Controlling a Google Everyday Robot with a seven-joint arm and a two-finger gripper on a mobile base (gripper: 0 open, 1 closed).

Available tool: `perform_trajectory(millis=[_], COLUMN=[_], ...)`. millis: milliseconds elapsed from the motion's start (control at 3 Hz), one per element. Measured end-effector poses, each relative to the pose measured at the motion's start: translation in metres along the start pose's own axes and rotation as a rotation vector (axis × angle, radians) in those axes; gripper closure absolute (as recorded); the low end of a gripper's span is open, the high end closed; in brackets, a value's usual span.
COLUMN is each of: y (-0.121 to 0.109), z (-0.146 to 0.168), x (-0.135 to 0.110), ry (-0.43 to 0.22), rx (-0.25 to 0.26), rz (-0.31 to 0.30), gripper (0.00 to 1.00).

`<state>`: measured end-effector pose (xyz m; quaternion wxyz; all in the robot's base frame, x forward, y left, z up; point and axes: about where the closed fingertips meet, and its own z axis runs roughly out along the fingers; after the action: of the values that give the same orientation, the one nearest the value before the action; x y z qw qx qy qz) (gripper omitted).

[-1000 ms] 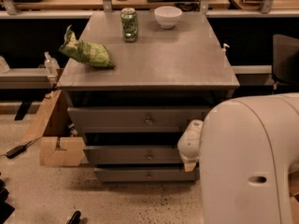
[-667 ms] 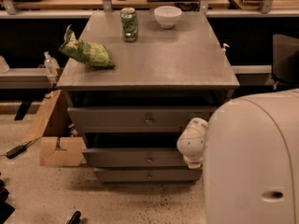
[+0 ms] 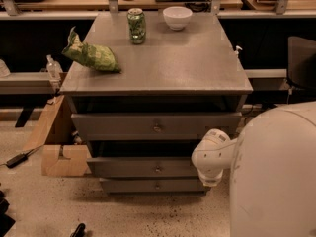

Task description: Open middle drawer

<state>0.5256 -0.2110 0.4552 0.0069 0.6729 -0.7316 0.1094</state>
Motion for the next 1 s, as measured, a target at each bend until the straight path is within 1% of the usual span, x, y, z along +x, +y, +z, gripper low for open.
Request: perform_trajectory(millis=[333,667,1000], y=[-0.002,-0.024,-0.053], z=[0.004,0.008,-0.002], x=[-0.004,-0.013,-0.022], ry=[-0.03,-0.113,-0.203], rx=[0.026,0.119,0.224], rz=[-0.011,-0.051,-0.035], gripper=[0.84,0.62,0.3])
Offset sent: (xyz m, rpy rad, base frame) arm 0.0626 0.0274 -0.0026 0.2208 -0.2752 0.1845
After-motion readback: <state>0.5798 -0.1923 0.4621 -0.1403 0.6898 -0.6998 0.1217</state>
